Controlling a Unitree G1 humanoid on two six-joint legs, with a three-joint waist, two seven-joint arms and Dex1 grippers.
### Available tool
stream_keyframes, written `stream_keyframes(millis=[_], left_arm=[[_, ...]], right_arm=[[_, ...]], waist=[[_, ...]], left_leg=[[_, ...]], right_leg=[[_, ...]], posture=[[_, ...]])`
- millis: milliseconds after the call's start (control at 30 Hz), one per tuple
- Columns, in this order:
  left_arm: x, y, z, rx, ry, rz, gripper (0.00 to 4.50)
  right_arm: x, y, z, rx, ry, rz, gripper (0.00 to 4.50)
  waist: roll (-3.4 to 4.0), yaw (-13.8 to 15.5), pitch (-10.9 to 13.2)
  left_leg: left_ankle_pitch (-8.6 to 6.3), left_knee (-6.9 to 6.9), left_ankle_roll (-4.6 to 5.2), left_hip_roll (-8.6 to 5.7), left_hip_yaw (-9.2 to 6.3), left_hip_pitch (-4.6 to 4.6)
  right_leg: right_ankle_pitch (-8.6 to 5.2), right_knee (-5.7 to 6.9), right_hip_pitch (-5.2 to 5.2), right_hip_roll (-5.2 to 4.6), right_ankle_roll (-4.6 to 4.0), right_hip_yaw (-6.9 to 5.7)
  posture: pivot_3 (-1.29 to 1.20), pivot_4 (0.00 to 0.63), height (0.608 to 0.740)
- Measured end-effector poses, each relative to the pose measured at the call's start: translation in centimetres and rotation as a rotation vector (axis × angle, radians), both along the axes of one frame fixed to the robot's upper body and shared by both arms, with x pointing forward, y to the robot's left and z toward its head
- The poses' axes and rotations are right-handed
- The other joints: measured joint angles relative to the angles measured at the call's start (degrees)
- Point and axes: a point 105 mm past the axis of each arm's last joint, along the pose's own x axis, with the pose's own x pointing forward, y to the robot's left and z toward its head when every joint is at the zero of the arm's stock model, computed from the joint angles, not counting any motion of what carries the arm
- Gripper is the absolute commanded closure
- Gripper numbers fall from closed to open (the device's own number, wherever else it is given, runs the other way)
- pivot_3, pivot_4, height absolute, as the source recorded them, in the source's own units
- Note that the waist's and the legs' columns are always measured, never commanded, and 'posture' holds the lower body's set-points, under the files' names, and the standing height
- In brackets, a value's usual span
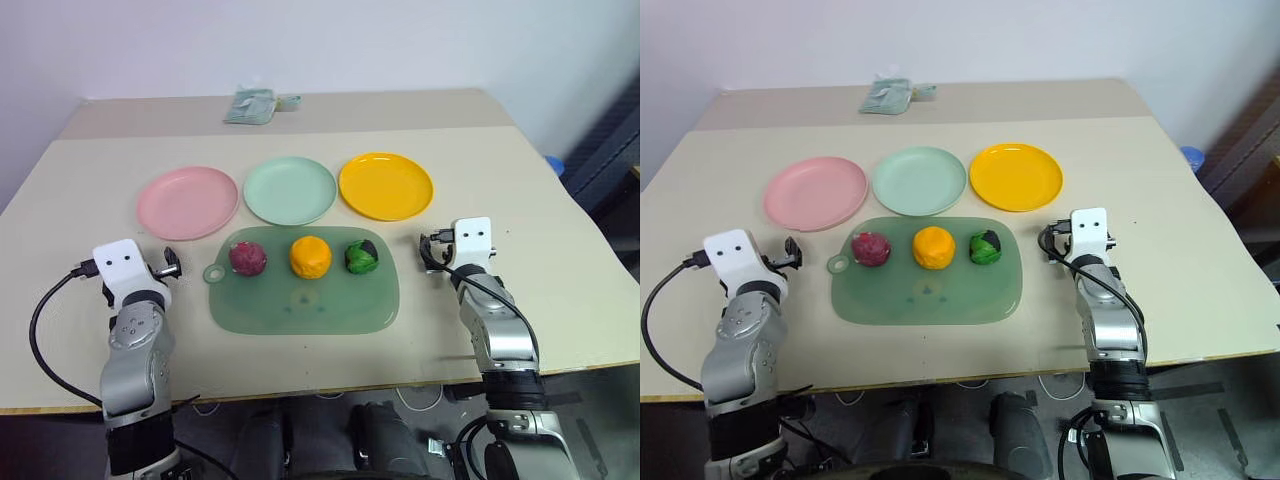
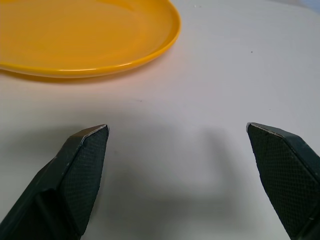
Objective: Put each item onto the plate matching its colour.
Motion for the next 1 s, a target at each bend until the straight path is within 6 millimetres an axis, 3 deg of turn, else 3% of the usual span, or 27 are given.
stream_keyframes(millis=[700,1000], left_arm=[[-0.19,0.06,0.09,-0.002,-0.005,0.024,0.07],[-0.64,0.39,-0.21,0.023,0.021,-0.016,0.07]], right_arm=[[0.58,-0.04,-0.1,0.005,0.012,0.005,0.0],[0.13,-0.67,0.34,-0.059,0.025,0.133,0.0]], waist=[[0.0,-0.1,0.0],[0.0,-0.1,0.0]], left_leg=[[0.0,0.0,0.0,0.0,0.0,-0.01],[0.0,-0.02,0.0,0.0,0.0,-0.02]], right_leg=[[0.0,-0.01,0.0,0.0,0.01,0.0],[0.0,-0.03,0.0,0.0,0.0,0.0]], posture=[[0.0,0.15,0.74],[0.0,0.15,0.74]])
